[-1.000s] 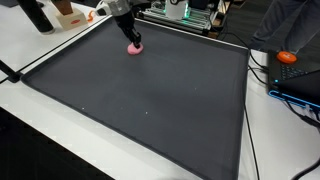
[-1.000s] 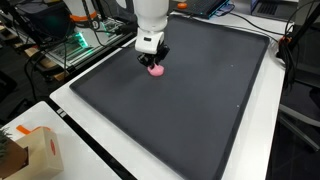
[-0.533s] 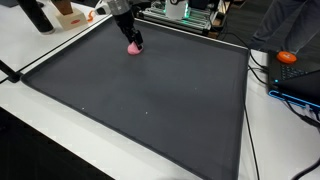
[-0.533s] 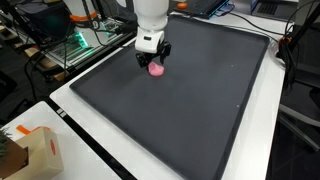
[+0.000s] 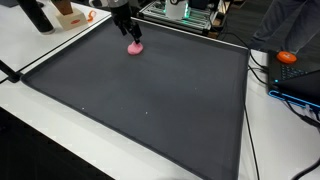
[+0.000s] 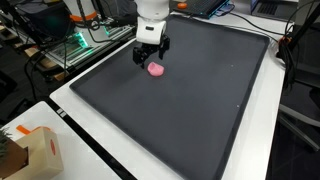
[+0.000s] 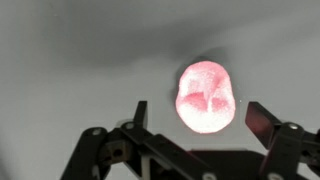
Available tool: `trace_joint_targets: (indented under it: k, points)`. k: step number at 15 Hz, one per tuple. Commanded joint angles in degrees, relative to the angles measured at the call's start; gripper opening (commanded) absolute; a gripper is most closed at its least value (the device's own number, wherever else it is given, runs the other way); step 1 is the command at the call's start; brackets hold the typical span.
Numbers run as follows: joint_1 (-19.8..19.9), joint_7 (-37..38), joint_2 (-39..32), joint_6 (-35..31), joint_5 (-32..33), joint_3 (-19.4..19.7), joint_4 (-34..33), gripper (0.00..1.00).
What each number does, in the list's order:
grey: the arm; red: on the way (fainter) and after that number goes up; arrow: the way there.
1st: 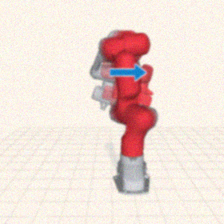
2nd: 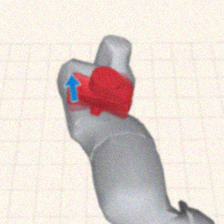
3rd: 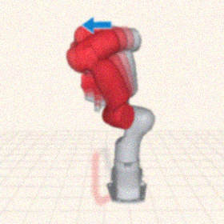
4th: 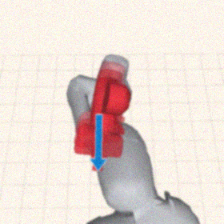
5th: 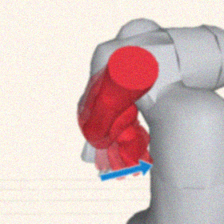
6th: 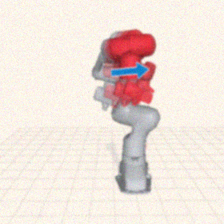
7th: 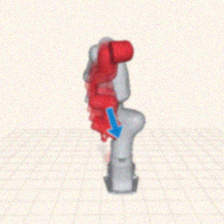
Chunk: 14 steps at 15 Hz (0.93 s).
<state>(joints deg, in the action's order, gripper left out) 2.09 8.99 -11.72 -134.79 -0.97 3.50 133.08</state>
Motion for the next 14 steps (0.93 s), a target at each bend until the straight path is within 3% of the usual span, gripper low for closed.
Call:
trace_joint_targets:
  k: [1, 7, 14]
  points:
    - [-1.3, -2.2, 3.0, 6.3, 6.5, -0.2, -0.6, 1.0]
    - [-3.7, -12.0, 3.1, 14.4, 9.0, -4.2, -2.8, 1.0]
    - [-7.4, -20.4, 1.5, 16.7, 15.4, -8.4, -2.8, 1.0]
